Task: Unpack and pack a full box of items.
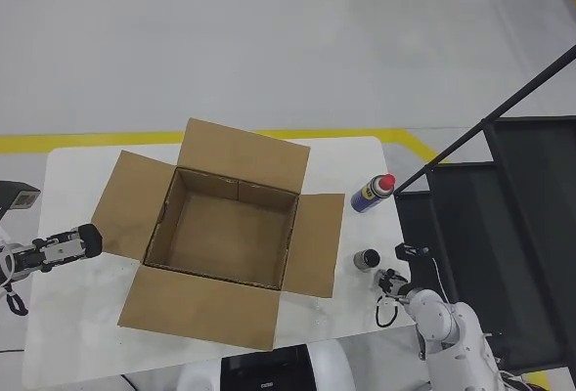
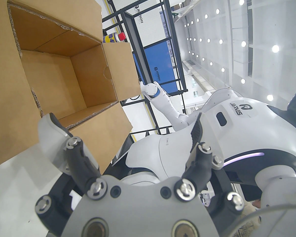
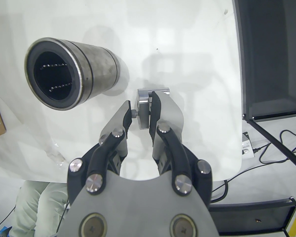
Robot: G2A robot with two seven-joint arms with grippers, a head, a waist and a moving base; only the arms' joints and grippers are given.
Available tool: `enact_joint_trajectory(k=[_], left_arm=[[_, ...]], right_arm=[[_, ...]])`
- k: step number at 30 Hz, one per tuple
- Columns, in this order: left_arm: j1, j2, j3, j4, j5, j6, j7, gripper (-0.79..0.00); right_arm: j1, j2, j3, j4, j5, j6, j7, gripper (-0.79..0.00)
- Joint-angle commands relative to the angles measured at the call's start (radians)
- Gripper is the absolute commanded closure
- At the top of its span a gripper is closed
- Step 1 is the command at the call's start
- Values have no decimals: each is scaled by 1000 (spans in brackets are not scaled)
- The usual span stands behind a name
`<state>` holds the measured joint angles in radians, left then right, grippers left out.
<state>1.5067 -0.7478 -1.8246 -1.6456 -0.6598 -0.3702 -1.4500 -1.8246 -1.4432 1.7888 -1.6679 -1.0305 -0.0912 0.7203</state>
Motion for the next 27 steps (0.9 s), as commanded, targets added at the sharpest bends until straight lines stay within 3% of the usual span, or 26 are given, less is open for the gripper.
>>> enact_joint_trajectory(k=[1,6,16,22,27], left_arm=[[0,0,0,0,0,0,0,-785],[0,0,0,0,0,0,0,-785],[0,0,0,0,0,0,0,-785],[0,0,0,0,0,0,0,-785],[0,0,0,0,0,0,0,-785]], right_arm=[[1,2,1,-5,3,4,-2,-785],[-9,8,15,-46,24,11,-10,-785],[-103,15,95,-257,102,22,-112,-785],[-102,18,85,-250,152,12,-105,-785],[-105,26,54,-219,48,2,-83,-785]])
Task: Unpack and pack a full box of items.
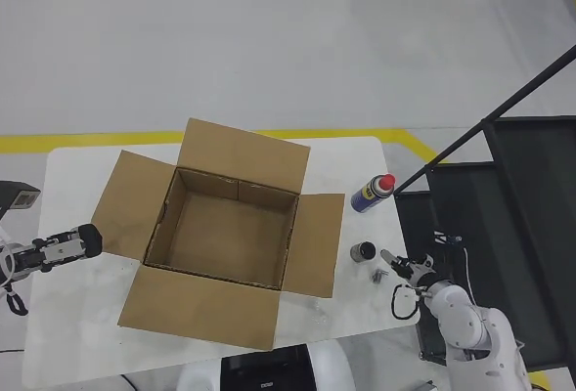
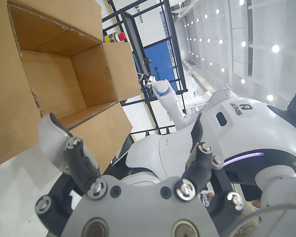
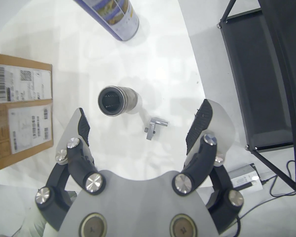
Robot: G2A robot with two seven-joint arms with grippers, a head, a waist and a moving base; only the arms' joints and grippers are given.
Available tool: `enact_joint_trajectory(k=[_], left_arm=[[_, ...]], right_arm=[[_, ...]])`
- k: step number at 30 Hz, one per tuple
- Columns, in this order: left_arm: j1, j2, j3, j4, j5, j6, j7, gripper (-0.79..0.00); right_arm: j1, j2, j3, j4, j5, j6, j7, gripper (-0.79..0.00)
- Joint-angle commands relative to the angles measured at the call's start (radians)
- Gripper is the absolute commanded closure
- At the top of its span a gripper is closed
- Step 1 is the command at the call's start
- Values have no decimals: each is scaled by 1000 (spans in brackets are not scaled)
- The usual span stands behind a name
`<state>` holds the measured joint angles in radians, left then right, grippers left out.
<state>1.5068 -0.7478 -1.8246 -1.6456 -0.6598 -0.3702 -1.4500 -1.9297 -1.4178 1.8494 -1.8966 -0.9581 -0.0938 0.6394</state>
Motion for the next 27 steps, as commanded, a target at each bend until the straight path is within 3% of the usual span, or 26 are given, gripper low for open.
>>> enact_joint_trajectory(k=[1,10,11,13,15,27], left_arm=[[0,0,0,0,0,0,0,-785],[0,0,0,0,0,0,0,-785],[0,0,0,0,0,0,0,-785],[0,0,0,0,0,0,0,-785],[0,0,0,0,0,0,0,-785],[0,0,0,0,0,0,0,-785]], right_arm=[[2,2,-11,17,-30,10,-6,-785],[38,7,-35,113,-72,54,-44,-785],[46,8,-40,129,-74,54,-43,-686],[59,10,-50,158,-91,55,-48,-416],[70,11,-60,179,-92,57,-51,-320],[100,15,-117,231,-91,74,-42,-351]])
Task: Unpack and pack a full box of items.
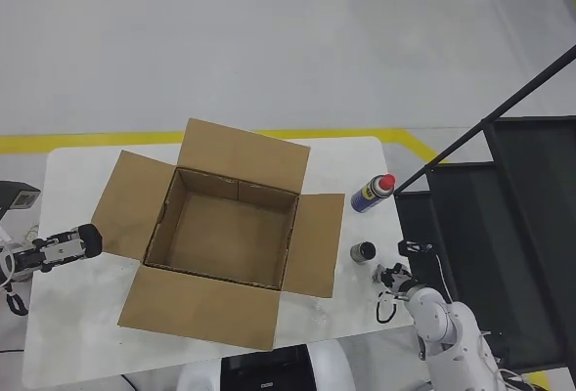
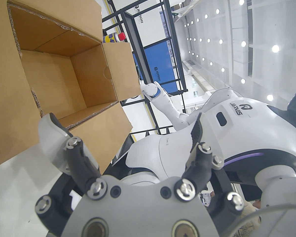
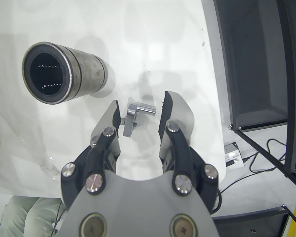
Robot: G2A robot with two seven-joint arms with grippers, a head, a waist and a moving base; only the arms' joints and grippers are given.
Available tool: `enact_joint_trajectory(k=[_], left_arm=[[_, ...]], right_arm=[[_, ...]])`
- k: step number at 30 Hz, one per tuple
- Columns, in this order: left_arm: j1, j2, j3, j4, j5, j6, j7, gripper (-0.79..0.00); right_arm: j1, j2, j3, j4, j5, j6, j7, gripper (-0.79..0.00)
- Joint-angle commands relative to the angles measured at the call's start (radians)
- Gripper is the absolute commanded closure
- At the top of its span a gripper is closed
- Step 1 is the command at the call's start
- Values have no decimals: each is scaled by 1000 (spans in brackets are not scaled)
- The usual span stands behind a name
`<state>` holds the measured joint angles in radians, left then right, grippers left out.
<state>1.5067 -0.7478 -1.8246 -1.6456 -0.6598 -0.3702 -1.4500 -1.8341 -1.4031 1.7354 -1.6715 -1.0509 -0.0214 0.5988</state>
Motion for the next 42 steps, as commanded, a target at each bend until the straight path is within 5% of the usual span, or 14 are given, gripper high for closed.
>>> enact_joint_trajectory(k=[1,15,21,42], left_arm=[[0,0,0,0,0,0,0,-785],[0,0,0,0,0,0,0,-785],[0,0,0,0,0,0,0,-785],[0,0,0,0,0,0,0,-785]], right_arm=[[7,1,-6,10,2,5,-2,-357],[12,8,-42,33,-6,29,-3,-326],[9,11,-48,31,-8,40,-12,0],[-24,28,59,-153,137,54,-24,0]])
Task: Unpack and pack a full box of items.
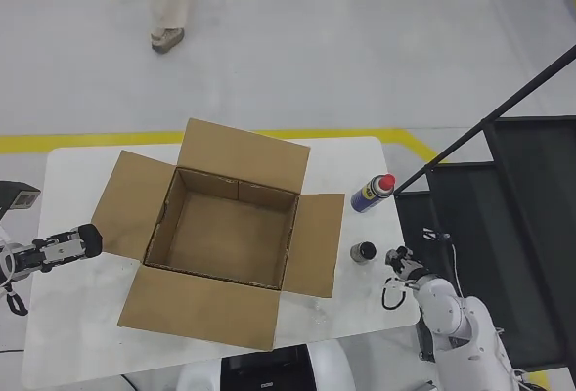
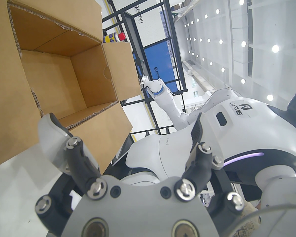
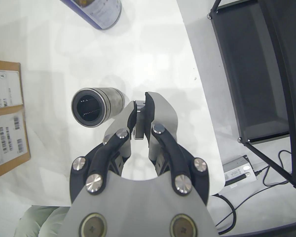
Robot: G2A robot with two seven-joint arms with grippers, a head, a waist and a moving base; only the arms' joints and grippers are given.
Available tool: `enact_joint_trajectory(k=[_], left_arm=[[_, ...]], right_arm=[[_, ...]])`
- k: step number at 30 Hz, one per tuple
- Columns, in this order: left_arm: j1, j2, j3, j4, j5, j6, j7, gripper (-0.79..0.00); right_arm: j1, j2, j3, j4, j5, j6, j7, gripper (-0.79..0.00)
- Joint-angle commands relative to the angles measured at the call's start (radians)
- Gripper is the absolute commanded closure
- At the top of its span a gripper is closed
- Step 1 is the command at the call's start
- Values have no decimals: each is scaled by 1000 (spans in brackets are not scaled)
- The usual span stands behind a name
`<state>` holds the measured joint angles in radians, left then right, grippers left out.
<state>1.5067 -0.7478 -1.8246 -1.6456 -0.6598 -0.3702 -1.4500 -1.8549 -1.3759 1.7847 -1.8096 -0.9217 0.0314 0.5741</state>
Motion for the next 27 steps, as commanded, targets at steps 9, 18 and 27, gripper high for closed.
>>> enact_joint_trajectory(k=[9,18,27], left_arm=[[0,0,0,0,0,0,0,-785],[0,0,0,0,0,0,0,-785],[0,0,0,0,0,0,0,-785]], right_arm=[[-72,1,134,-257,400,-46,63,0],[-93,3,80,-397,651,-132,131,0],[89,5,-212,-320,492,-144,107,0]])
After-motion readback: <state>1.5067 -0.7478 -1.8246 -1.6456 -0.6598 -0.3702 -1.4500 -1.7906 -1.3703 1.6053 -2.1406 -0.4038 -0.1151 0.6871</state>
